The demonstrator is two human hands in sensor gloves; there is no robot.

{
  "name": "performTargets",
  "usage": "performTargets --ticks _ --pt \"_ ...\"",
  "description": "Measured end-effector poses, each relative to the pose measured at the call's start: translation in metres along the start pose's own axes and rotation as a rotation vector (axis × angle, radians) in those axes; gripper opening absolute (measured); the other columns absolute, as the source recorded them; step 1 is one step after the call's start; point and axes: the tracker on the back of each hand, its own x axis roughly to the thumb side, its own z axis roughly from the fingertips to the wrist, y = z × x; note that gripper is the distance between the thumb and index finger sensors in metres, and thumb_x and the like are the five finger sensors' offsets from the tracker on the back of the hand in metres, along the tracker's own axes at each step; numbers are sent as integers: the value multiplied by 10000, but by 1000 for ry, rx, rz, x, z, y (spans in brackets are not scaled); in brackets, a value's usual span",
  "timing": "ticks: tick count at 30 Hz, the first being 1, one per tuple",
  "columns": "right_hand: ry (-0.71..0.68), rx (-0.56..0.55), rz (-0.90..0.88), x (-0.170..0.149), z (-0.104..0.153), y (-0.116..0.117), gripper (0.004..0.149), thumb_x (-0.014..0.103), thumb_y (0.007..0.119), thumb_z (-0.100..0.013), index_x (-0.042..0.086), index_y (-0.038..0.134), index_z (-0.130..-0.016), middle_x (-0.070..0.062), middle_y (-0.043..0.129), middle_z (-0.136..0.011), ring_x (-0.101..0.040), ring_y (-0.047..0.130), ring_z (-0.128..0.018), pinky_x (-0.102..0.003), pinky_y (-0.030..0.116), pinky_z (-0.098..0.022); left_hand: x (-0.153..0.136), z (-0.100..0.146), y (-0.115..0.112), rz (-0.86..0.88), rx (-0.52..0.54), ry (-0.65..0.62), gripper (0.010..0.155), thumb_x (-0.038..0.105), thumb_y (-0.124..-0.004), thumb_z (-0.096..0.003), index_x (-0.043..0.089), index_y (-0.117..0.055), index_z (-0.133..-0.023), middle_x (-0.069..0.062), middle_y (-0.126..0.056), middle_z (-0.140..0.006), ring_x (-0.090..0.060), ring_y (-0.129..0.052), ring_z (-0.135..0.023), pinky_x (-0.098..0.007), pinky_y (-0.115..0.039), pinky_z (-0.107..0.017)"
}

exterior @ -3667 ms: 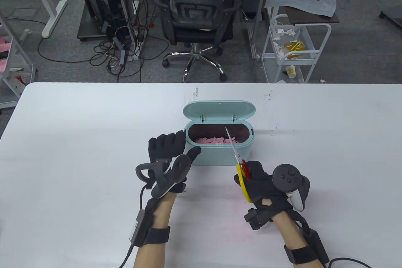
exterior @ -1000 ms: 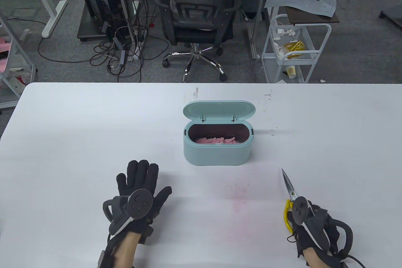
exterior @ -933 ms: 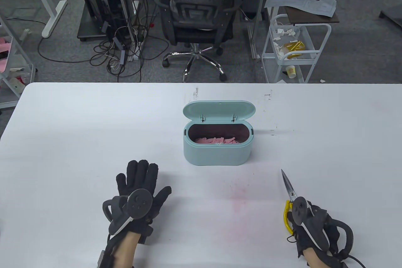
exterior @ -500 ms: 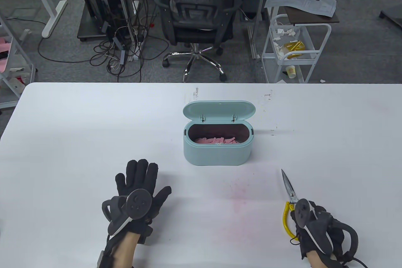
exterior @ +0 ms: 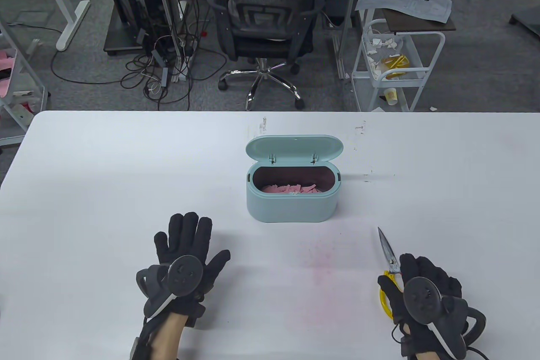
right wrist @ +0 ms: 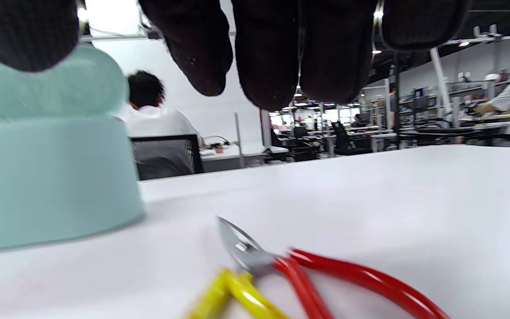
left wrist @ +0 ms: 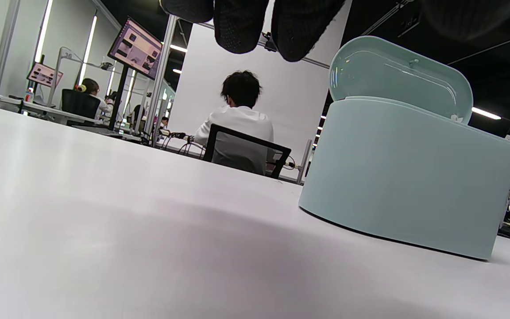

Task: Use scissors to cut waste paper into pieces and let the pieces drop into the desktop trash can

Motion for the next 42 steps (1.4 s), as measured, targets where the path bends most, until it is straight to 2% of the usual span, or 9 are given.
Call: performTargets --ticks 6,11,15,18,22,26,31,34,42 --pt "-143 -51 -109 54 -33 -31 793 714 609 -377 269 560 -1031 -64 543 -1089 -487 609 -981 -680 536 -636 1 0 -1 -7 -7 -5 840 757 -587 -452 301 -524 -1154 -95 -456 -1257 -379 -377 -1183 -663 -306 -770" --pt "-225 -110 -106 107 -78 -37 801 717 566 -373 285 494 -1043 -54 483 -1108 -466 527 -1024 -675 502 -658 1 1 -1 -5 -3 -5 839 756 -588 -453 298 -526 -1153 -96 -458 -1257 -381 -378 -1183 -663 -307 -770" --pt "-246 -155 -66 141 -117 -28 798 712 551 -367 313 427 -1048 -22 438 -1121 -437 480 -1053 -673 481 -673 1 0 -1 -9 -6 -7 841 757 -588 -452 298 -526 -1154 -97 -459 -1257 -379 -378 -1183 -663 -306 -770" --pt "-212 -114 -63 164 -148 -19 781 697 540 -369 336 386 -1044 2 392 -1127 -420 430 -1069 -668 447 -689 1 0 0 -9 -6 -8 839 756 -588 -452 298 -527 -1153 -97 -457 -1257 -385 -372 -1181 -663 -307 -770" --pt "-247 -175 -106 184 -171 -11 715 647 574 -382 344 479 -1023 9 468 -1109 -412 492 -1053 -669 468 -681 0 -1 1 -8 1 -7 839 755 -589 -452 297 -530 -1153 -97 -454 -1258 -386 -368 -1181 -664 -305 -769" --pt "-269 -66 -75 202 -188 0 689 613 579 -396 358 464 -1025 28 439 -1120 -398 454 -1072 -673 426 -697 -1 -3 1 -15 -5 -8 839 755 -588 -453 296 -531 -1153 -99 -456 -1257 -387 -369 -1181 -664 -305 -769" --pt "-331 44 19 210 -195 15 703 616 570 -394 365 411 -1031 42 468 -1117 -391 437 -1080 -687 387 -699 -2 -3 1 -12 -10 -3 839 753 -591 -453 294 -533 -1153 -100 -457 -1257 -388 -372 -1181 -665 -304 -769" --pt "-365 -67 3 207 -185 14 681 612 580 -389 351 496 -1012 20 562 -1061 -401 570 -1020 -691 432 -683 -3 -4 1 -12 -6 -4 839 753 -591 -453 293 -536 -1152 -99 -460 -1257 -388 -378 -1180 -664 -306 -769" --pt "-470 -124 -3 189 -143 30 690 629 593 -379 290 583 -981 -6 600 -1008 -385 711 -931 -649 570 -650 -2 -4 1 -18 -10 -4 838 753 -590 -453 295 -534 -1152 -100 -458 -1257 -387 -375 -1181 -663 -306 -770"
